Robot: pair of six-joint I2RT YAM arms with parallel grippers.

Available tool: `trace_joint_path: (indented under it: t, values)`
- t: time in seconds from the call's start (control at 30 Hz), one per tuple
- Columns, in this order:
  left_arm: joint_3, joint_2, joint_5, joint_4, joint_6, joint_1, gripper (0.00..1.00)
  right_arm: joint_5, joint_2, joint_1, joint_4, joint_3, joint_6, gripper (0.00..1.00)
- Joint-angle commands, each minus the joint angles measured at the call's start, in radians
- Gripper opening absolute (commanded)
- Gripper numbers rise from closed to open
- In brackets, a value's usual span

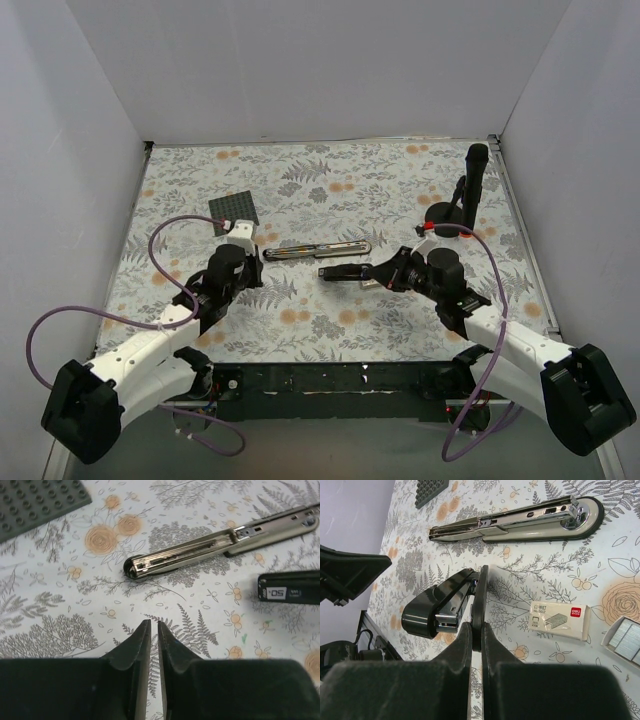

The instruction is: Load the staples into the stapler

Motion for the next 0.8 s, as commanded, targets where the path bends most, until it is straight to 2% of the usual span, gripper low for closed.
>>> trace_joint_path:
  t: [0.0, 0.03, 0.1, 0.13, 0.17, 0.27, 0.3, 0.37, 0.4, 0.43, 0.5, 0.57, 0.63, 0.67, 0.77]
  values:
    - [0.006, 0.021, -0.11, -0.022, -0.286, 0.049, 0.12, 0.007, 0.003, 0.002, -0.014, -0.005, -0.026, 0.01]
    - [0.008, 0.009, -0.09, -0.019, -0.284, 0.052, 0.13, 0.004, 0.002, 0.002, -0.015, -0.002, -0.032, 0.01]
    - [0.011, -0.052, -0.014, 0.003, -0.303, 0.052, 0.21, 0.01, -0.002, 0.004, -0.038, 0.015, -0.052, 0.01]
    - [0.014, -0.069, 0.015, 0.022, -0.313, 0.052, 0.3, 0.01, 0.0, 0.002, -0.049, 0.023, -0.058, 0.01]
    - [0.02, -0.08, 0.041, 0.04, -0.349, 0.05, 0.46, 0.008, 0.003, 0.002, -0.063, 0.032, -0.067, 0.01]
    - [0.084, -0.057, 0.129, 0.016, -0.411, 0.025, 0.59, 0.01, 0.018, 0.005, -0.064, 0.05, -0.072, 0.01]
    - [0.107, -0.04, 0.123, 0.002, -0.467, 0.002, 0.67, 0.014, 0.021, 0.01, -0.067, 0.053, -0.076, 0.01]
    - [0.202, 0.035, 0.056, -0.044, -0.513, -0.124, 0.74, 0.027, 0.031, 0.021, -0.077, 0.067, -0.078, 0.01]
    - [0.239, 0.065, 0.005, -0.065, -0.55, -0.178, 0.84, 0.04, 0.034, 0.024, -0.086, 0.072, -0.081, 0.01]
    - [0.286, 0.146, -0.098, -0.09, -0.57, -0.274, 0.86, 0.047, 0.038, 0.031, -0.092, 0.081, -0.081, 0.01]
    - [0.421, 0.237, -0.173, -0.166, -0.593, -0.35, 0.97, 0.065, 0.043, 0.037, -0.107, 0.093, -0.084, 0.01]
    - [0.56, 0.373, -0.292, -0.269, -0.601, -0.447, 0.98, 0.077, 0.043, 0.047, -0.129, 0.106, -0.09, 0.01]
    - [0.635, 0.444, -0.384, -0.324, -0.592, -0.544, 0.98, 0.09, 0.041, 0.053, -0.143, 0.112, -0.095, 0.01]
    - [0.668, 0.507, -0.467, -0.363, -0.586, -0.571, 0.98, 0.093, 0.041, 0.056, -0.147, 0.115, -0.093, 0.01]
    - [0.738, 0.572, -0.55, -0.409, -0.584, -0.632, 0.98, 0.103, 0.035, 0.06, -0.16, 0.118, -0.096, 0.01]
